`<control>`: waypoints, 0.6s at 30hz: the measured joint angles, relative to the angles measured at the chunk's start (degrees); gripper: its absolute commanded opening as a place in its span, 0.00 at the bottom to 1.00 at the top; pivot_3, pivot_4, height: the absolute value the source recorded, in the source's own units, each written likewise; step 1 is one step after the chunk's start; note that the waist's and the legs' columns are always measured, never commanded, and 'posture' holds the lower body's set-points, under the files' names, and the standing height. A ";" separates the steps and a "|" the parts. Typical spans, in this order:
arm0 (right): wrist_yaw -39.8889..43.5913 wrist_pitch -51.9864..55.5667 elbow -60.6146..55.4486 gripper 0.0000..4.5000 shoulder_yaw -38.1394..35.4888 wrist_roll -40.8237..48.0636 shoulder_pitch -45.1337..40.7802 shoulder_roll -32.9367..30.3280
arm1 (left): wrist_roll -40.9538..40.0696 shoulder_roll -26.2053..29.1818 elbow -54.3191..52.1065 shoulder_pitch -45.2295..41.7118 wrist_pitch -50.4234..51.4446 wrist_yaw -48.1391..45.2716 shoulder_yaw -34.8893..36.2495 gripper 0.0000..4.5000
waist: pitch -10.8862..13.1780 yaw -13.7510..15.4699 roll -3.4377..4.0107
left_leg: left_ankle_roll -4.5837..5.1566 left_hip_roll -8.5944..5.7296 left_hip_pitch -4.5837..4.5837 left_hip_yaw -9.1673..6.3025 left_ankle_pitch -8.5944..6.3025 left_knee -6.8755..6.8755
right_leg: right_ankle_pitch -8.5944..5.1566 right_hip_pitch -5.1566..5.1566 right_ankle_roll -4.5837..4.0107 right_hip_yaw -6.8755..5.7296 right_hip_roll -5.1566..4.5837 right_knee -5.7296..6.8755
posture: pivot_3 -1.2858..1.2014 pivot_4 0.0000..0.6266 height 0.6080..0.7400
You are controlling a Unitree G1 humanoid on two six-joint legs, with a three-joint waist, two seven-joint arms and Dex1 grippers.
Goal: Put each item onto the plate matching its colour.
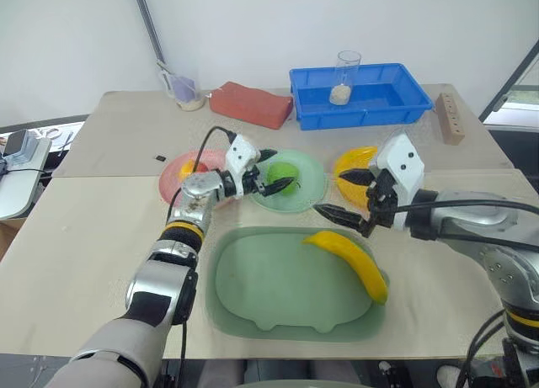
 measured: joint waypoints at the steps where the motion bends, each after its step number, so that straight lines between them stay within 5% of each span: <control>1: 0.68 -0.03 -0.06 1.00 -0.43 -0.27 1.45 -1.06 | -0.63 1.38 -3.90 1.22 1.02 -1.54 0.10 0.98 | -0.02 -0.08 0.04 | 0.01 0.00 0.00 0.00 0.00 -0.01 | 0.00 0.07 0.00 0.01 0.00 0.02 | 0.52 0.24 1.00; 11: 7.65 -1.18 1.01 1.00 0.02 -4.21 14.92 -7.59 | -9.81 15.21 -48.44 24.06 16.71 -19.37 -6.74 0.98 | -0.08 -1.42 0.14 | 0.00 0.11 0.19 0.04 0.00 0.04 | -0.26 -0.01 -0.43 0.04 0.02 0.07 | 0.52 0.24 1.00; 18: 6.71 -2.40 3.28 1.00 4.34 -9.13 16.78 -4.25 | -12.97 19.21 -61.98 30.24 19.28 -21.51 -8.12 0.98 | -0.06 -1.13 0.11 | -0.40 0.04 0.12 0.23 -0.26 0.13 | -0.34 0.00 -0.60 0.03 -0.18 -0.08 | 0.52 0.24 1.00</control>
